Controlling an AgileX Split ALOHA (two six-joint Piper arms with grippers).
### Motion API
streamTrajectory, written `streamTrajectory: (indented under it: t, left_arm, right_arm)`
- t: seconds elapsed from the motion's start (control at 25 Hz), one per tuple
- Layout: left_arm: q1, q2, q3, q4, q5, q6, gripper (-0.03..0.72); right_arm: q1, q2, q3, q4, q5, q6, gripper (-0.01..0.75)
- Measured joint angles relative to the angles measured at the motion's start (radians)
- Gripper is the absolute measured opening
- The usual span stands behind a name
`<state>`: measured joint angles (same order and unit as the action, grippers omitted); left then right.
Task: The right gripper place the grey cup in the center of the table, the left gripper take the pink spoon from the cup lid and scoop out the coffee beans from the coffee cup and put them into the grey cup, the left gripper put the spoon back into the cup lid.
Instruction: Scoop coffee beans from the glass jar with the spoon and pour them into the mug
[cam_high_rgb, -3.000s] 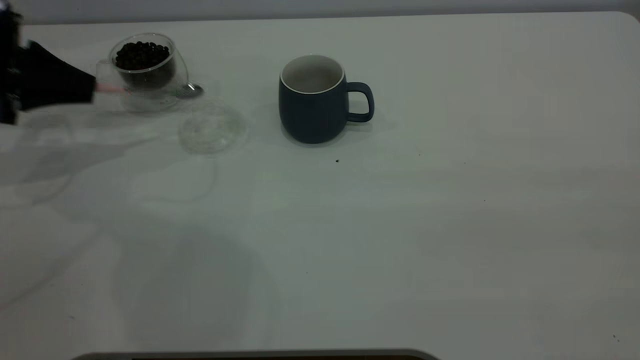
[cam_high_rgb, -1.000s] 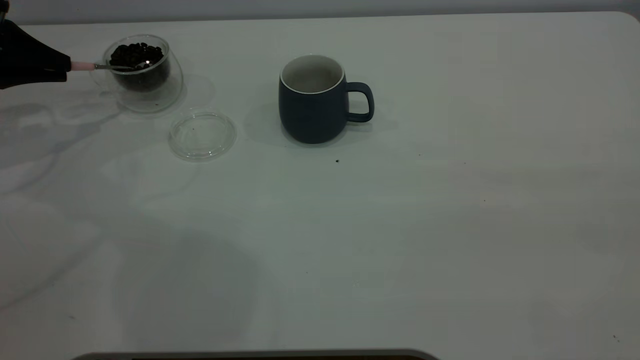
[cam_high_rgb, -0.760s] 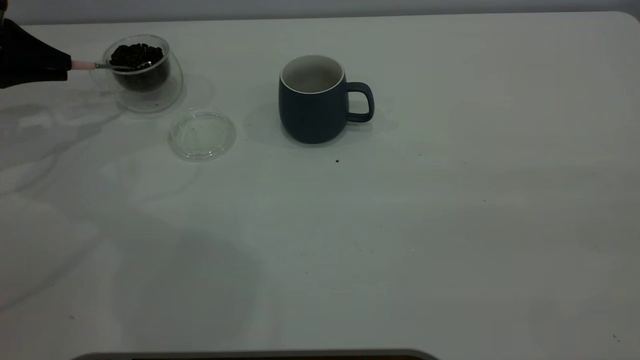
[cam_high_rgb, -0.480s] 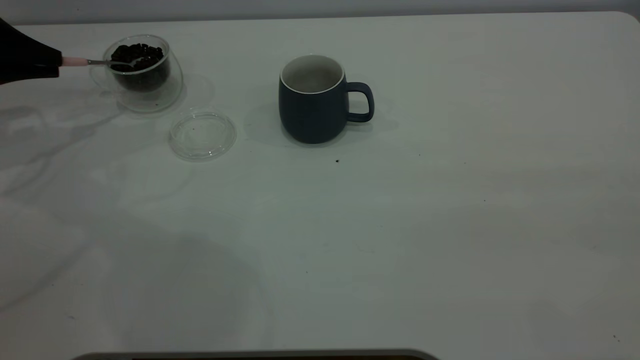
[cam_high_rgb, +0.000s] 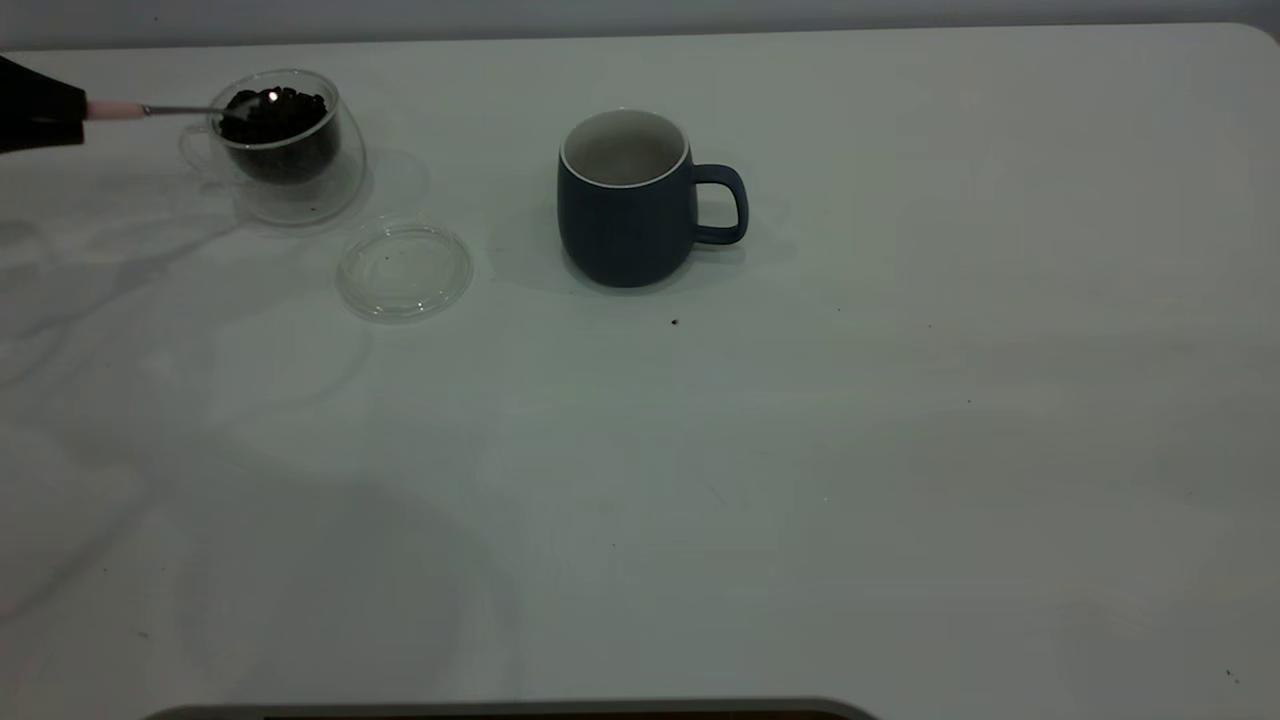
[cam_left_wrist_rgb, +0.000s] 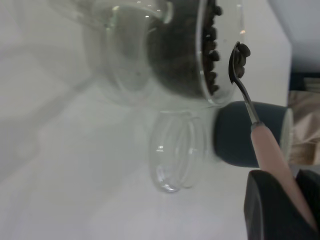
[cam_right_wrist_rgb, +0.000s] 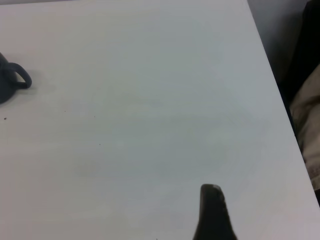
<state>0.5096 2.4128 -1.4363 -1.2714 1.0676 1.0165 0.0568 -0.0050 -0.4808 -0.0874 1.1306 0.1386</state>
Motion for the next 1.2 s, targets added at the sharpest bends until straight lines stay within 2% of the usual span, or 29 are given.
streamTrajectory:
  t: [0.28,0.8,0.96,1.2]
  left_arm:
    - [0.016,0.000,0.000,-0.024,0.073,0.000,0.135]
    - [0.014,0.000,0.000,-0.025,0.077,-0.024,0.135]
    - [-0.016,0.000,-0.001,-0.010,0.077,-0.046,0.135]
    - [-0.125,0.000,-0.001,-0.003,0.077,-0.048,0.135]
  right_arm:
    - [0.000,0.000,0.000,0.000,0.000,0.000,0.565]
    - [0.000,0.000,0.000,0.000,0.000,0.000,0.565]
    - [0.000,0.000,0.000,0.000,0.000,0.000,0.565]
    - [0.000,0.000,0.000,0.000,0.000,0.000,0.565]
